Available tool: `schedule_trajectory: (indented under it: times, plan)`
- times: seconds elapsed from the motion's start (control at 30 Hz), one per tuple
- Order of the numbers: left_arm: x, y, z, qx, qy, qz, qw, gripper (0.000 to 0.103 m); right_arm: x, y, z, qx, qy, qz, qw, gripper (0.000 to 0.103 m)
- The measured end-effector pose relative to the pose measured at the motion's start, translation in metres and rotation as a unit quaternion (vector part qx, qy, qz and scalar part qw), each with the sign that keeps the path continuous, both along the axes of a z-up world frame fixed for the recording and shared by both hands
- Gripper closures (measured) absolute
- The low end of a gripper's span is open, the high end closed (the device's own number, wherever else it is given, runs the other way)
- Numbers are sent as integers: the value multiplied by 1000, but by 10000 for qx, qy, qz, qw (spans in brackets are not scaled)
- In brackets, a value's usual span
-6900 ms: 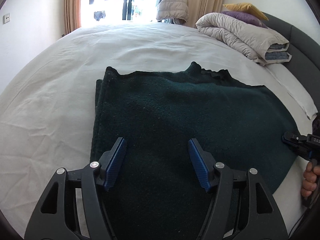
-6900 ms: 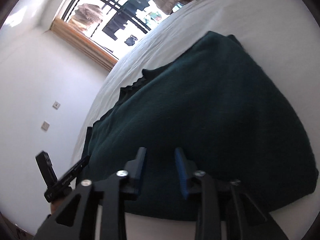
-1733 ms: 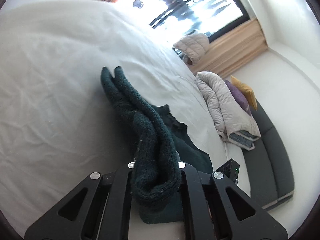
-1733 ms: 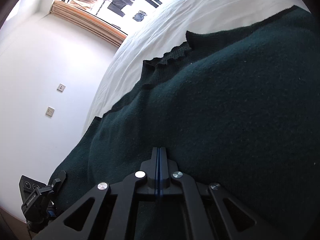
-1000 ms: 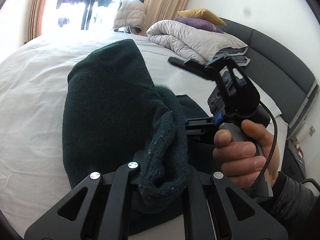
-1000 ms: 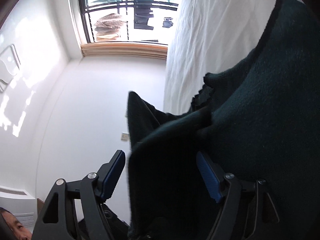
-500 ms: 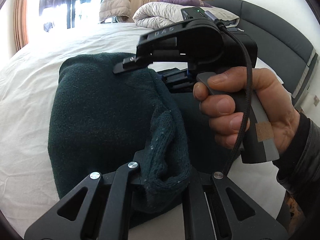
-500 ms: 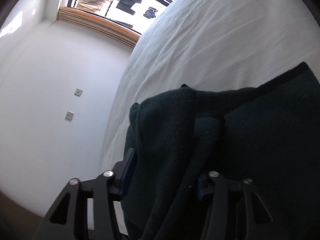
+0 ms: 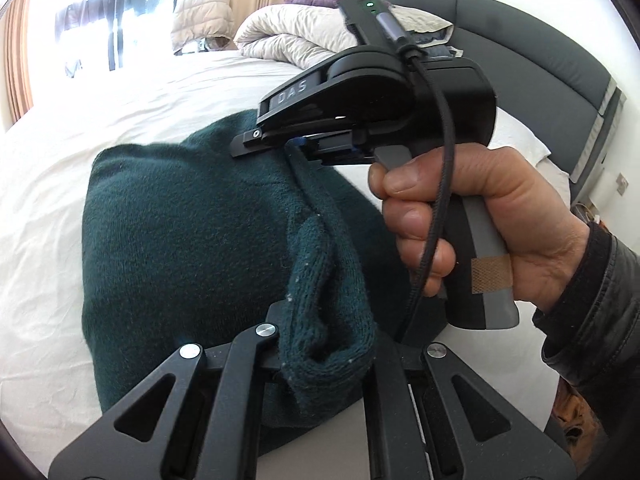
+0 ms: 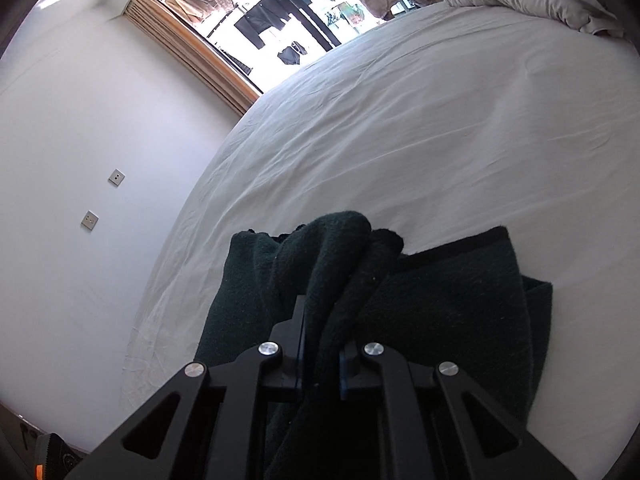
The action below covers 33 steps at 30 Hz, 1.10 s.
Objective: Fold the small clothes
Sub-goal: 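Hold the folded bundle with the left tool while the right tool presses it, then open the left tool and release the folded sweater edge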
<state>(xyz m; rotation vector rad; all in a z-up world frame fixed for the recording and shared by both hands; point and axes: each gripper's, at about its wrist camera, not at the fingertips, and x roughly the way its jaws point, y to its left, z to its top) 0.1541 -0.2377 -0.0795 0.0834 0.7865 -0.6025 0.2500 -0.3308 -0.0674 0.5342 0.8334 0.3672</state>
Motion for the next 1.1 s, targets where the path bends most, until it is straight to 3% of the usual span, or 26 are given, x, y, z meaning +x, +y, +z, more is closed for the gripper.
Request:
schedule_trajectory:
  times: [0.27, 0.63, 0.7, 0.77, 0.83, 0.9, 0.93, 1.03, 1.07, 1.1]
  plan:
    - [-3, -26, -20, 68, 144, -130, 9998, 97, -5, -36, -15, -384, 256, 100, 9989, 92]
    - [5, -52, -33, 99, 238, -9, 9997, 95, 1, -50, -29, -599, 469, 108, 9970, 92]
    - [8, -53, -38, -22, 321, 31, 9995, 90, 5, -52, -34, -603, 499, 72, 9969, 92]
    - [8, -54, -36, -251, 420, -31, 9988, 67, 8, -52, -36, -533, 487, 15, 9974, 91]
    - [4, -47, -34, -394, 453, -58, 9982, 60, 6, -57, -38, -470, 458, -53, 9978, 90]
    - [-4, -34, -32, -680, 742, -193, 9947, 49, 0, -64, -35, -372, 435, -225, 9981, 83]
    - [-12, -23, -29, -836, 762, -252, 9933, 38, -3, -70, -35, -262, 447, -306, 9982, 82]
    - [-39, 14, -22, -1030, 639, -366, 9919, 37, -19, -86, -28, -156, 419, -473, 9979, 81]
    - [-44, 27, -20, -1081, 643, -323, 9915, 37, -27, -90, -24, -242, 356, -567, 9975, 73]
    - [-47, 41, -18, -1155, 619, -268, 9910, 37, -34, -93, -20, -303, 312, -648, 9970, 72]
